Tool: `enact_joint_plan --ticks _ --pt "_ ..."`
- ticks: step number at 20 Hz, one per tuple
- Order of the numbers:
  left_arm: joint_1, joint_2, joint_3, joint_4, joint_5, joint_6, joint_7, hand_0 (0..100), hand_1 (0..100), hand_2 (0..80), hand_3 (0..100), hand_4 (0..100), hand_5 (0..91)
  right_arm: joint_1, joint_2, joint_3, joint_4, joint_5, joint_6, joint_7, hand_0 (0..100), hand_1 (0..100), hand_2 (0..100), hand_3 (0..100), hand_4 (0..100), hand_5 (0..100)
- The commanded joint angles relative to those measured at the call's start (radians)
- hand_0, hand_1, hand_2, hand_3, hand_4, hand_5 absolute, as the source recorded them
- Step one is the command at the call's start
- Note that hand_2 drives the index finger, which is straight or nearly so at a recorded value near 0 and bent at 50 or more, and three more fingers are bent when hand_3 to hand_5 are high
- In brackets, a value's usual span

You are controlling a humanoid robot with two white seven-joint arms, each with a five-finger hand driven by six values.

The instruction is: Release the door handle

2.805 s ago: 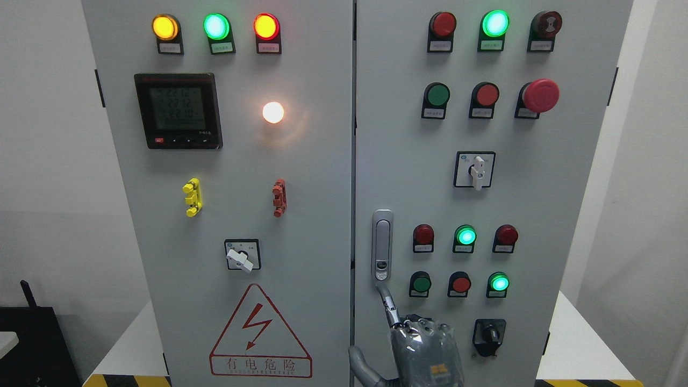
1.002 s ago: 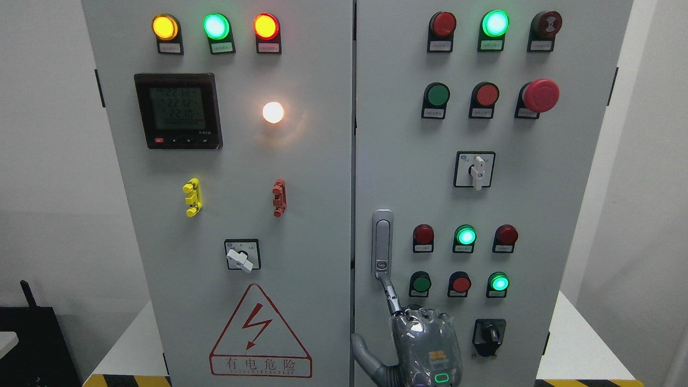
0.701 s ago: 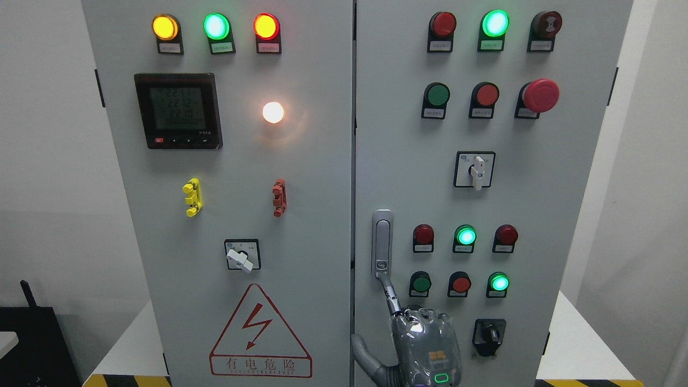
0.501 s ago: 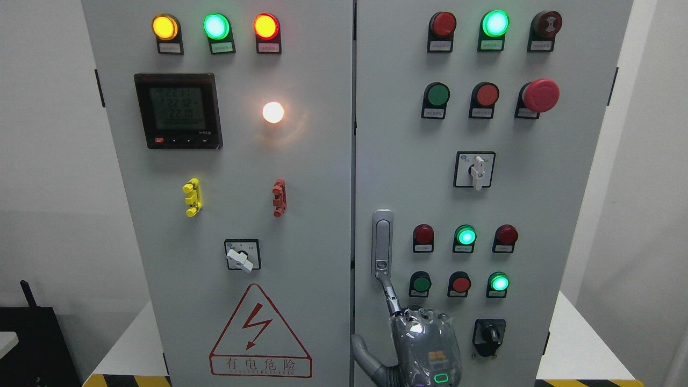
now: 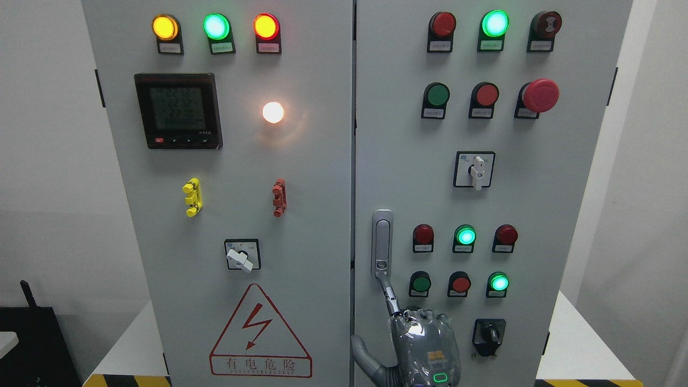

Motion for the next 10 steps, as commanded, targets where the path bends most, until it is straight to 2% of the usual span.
enact_joint_plan --ticks 1,10 --pt "-0.003 0.0 0.002 0.009 0.0 -0.001 0.001 12 39 0.0 0 0 0.0 0.001 0.0 0.001 0.001 0.0 0.002 0.004 27 25 0 99 91 100" --pt "-0.003 0.0 0.002 0.009 0.0 -0.001 -0.001 12 39 0.0 0 0 0.0 0.004 0.0 0.001 0.001 0.0 0.002 0.004 27 25 0 99 91 100"
